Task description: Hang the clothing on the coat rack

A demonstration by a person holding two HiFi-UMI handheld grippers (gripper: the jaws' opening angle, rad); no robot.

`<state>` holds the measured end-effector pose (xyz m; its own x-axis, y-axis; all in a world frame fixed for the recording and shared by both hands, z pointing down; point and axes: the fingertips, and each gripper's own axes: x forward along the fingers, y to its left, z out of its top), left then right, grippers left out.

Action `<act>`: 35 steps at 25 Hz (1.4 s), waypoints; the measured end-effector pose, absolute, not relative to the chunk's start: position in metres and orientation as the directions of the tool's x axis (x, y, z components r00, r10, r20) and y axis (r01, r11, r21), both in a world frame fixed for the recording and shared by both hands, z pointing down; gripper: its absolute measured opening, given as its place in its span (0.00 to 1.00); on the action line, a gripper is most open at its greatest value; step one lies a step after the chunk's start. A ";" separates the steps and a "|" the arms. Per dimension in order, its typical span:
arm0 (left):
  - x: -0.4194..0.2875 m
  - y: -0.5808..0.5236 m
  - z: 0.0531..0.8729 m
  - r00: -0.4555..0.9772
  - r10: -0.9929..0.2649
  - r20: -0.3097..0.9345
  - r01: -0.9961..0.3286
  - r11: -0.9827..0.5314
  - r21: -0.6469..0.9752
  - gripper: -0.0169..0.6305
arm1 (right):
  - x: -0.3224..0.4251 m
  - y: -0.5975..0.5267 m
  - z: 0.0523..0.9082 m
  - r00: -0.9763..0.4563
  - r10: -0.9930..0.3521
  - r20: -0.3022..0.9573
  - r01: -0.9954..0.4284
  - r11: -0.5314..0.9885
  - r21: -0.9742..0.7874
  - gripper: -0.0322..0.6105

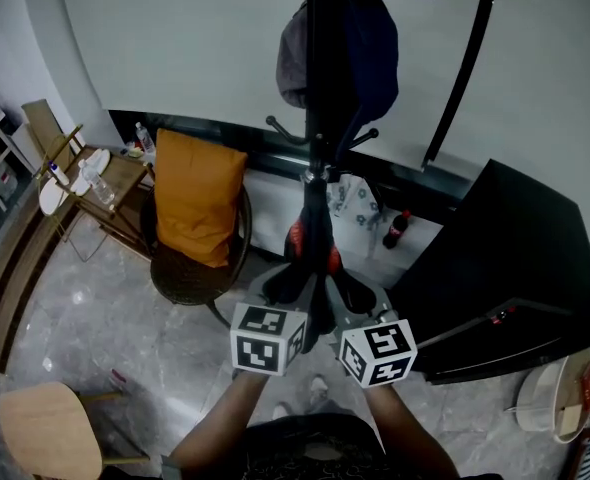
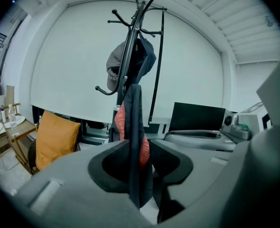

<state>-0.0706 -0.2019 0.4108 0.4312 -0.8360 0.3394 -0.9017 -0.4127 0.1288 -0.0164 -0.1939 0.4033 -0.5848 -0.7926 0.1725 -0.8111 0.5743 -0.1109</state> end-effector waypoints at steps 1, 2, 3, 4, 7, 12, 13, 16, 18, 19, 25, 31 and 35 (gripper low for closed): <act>-0.069 -0.199 0.410 0.439 -0.833 0.337 -0.898 -0.420 0.131 0.23 | -0.016 -0.191 0.403 -0.583 -0.794 0.172 -0.813 0.572 -0.110 0.16; -0.067 -0.195 0.410 0.446 -0.830 0.335 -0.895 -0.426 0.135 0.23 | -0.016 -0.188 0.402 -0.581 -0.796 0.171 -0.814 0.571 -0.108 0.15; -0.066 -0.193 0.409 0.450 -0.829 0.333 -0.892 -0.431 0.135 0.23 | -0.016 -0.185 0.401 -0.580 -0.797 0.169 -0.815 0.570 -0.107 0.15; -0.066 -0.190 0.408 0.452 -0.828 0.331 -0.891 -0.434 0.131 0.23 | -0.016 -0.183 0.400 -0.579 -0.798 0.168 -0.816 0.569 -0.105 0.14; -0.064 -0.180 0.404 0.464 -0.826 0.320 -0.885 -0.447 0.130 0.21 | -0.018 -0.173 0.396 -0.576 -0.801 0.162 -0.817 0.568 -0.100 0.13; -0.064 -0.164 0.401 0.484 -0.821 0.304 -0.875 -0.464 0.139 0.12 | -0.020 -0.156 0.389 -0.569 -0.808 0.154 -0.822 0.562 -0.088 0.10; -0.065 -0.162 0.399 0.488 -0.821 0.297 -0.873 -0.468 0.139 0.11 | -0.021 -0.152 0.388 -0.568 -0.809 0.153 -0.823 0.562 -0.086 0.10; -0.067 -0.152 0.396 0.492 -0.823 0.283 -0.870 -0.472 0.141 0.07 | -0.024 -0.141 0.385 -0.570 -0.808 0.149 -0.822 0.564 -0.079 0.08; -0.067 -0.145 0.393 0.496 -0.824 0.274 -0.868 -0.475 0.142 0.05 | -0.027 -0.134 0.383 -0.572 -0.807 0.148 -0.820 0.568 -0.071 0.06; -0.068 -0.142 0.391 0.498 -0.825 0.267 -0.867 -0.477 0.140 0.04 | -0.029 -0.132 0.382 -0.573 -0.806 0.146 -0.819 0.570 -0.066 0.05; -0.074 -0.130 0.385 0.498 -0.832 0.244 -0.867 -0.478 0.140 0.04 | -0.036 -0.120 0.377 -0.575 -0.807 0.135 -0.817 0.575 -0.045 0.05; -0.075 -0.124 0.383 0.494 -0.843 0.215 -0.869 -0.474 0.138 0.04 | -0.036 -0.113 0.374 -0.571 -0.811 0.125 -0.820 0.571 -0.038 0.05; -0.076 -0.121 0.383 0.504 -0.839 0.206 -0.863 -0.483 0.147 0.04 | -0.036 -0.109 0.377 -0.566 -0.814 0.131 -0.823 0.567 -0.035 0.05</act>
